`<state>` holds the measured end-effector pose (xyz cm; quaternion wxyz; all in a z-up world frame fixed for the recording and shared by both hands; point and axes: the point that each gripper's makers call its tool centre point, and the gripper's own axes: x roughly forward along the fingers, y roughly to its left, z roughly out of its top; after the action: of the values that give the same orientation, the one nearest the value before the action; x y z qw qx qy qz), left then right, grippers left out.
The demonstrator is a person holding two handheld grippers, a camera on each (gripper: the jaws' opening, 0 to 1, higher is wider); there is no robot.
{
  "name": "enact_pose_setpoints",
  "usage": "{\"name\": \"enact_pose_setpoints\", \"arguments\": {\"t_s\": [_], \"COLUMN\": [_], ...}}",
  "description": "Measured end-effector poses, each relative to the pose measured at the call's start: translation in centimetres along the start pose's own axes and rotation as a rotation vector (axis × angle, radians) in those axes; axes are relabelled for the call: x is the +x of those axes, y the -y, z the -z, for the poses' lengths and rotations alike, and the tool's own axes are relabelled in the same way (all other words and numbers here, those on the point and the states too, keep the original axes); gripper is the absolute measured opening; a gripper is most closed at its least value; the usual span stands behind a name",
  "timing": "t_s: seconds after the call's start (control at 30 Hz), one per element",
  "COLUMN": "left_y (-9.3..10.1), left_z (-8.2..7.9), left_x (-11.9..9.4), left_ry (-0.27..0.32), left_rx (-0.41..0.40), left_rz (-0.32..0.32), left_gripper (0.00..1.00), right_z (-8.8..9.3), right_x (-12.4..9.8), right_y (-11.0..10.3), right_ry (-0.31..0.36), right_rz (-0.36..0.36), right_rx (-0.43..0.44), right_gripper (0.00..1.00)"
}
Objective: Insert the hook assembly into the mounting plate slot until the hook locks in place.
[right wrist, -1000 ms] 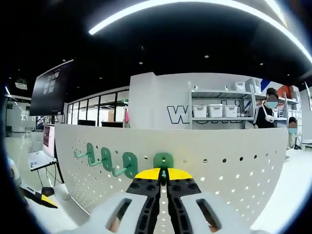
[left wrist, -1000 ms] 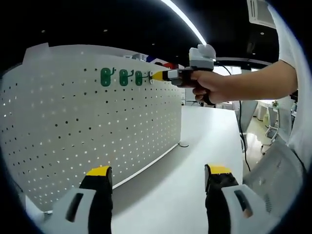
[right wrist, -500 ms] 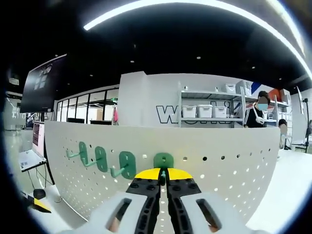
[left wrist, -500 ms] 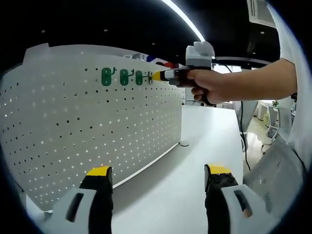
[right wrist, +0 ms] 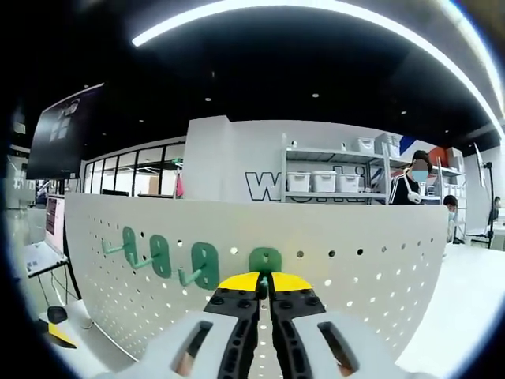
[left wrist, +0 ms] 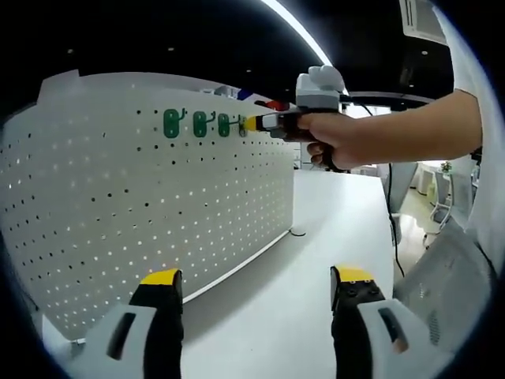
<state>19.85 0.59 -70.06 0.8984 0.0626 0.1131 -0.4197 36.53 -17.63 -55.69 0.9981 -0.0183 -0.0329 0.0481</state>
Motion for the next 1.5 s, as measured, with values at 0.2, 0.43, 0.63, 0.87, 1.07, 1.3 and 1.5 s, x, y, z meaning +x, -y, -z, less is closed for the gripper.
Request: {"name": "enact_pose_setpoints", "arguments": {"t_s": [0.2,0.43,0.63,0.87,1.07,1.3,1.5], "left_y": [0.1,0.1,0.0,-0.1,0.0,-0.1,-0.1], "left_z": [-0.1,-0.3,-0.6,-0.6,-0.6,-0.6,-0.5], "left_x": [-0.1,-0.2,-0.4,-0.5,-0.6,-0.6,-0.7], "left_ry": [0.000,0.001,0.005,-0.001,-0.005,-0.005,-0.006], "left_rx": [0.004,0.010,0.012,0.021,0.025,0.022,0.020], "left_rz": [0.000,-0.003,-0.006,-0.007,-0.005,-0.007,-0.009], "left_gripper": [0.79,0.79,0.79,0.79,0.79,0.79,0.80], "right_z": [0.0,0.0,0.0,-0.3,0.8,1.1,1.6], "right_x": [-0.1,-0.2,-0.4,-0.7,-1.3,-1.9,-2.3], "right_y": [0.0,-0.1,-0.2,-0.8,-0.9,-1.8,-2.5], "right_ry": [-0.002,0.004,0.003,0.019,-0.017,-0.007,-0.009], "right_rz": [-0.005,-0.036,-0.052,-0.111,-0.149,-0.201,-0.225], "right_rx": [-0.003,-0.009,-0.009,-0.040,-0.005,-0.001,-0.001], "right_gripper": [0.02,0.03,0.04,0.10,0.24,0.47,0.61]}}
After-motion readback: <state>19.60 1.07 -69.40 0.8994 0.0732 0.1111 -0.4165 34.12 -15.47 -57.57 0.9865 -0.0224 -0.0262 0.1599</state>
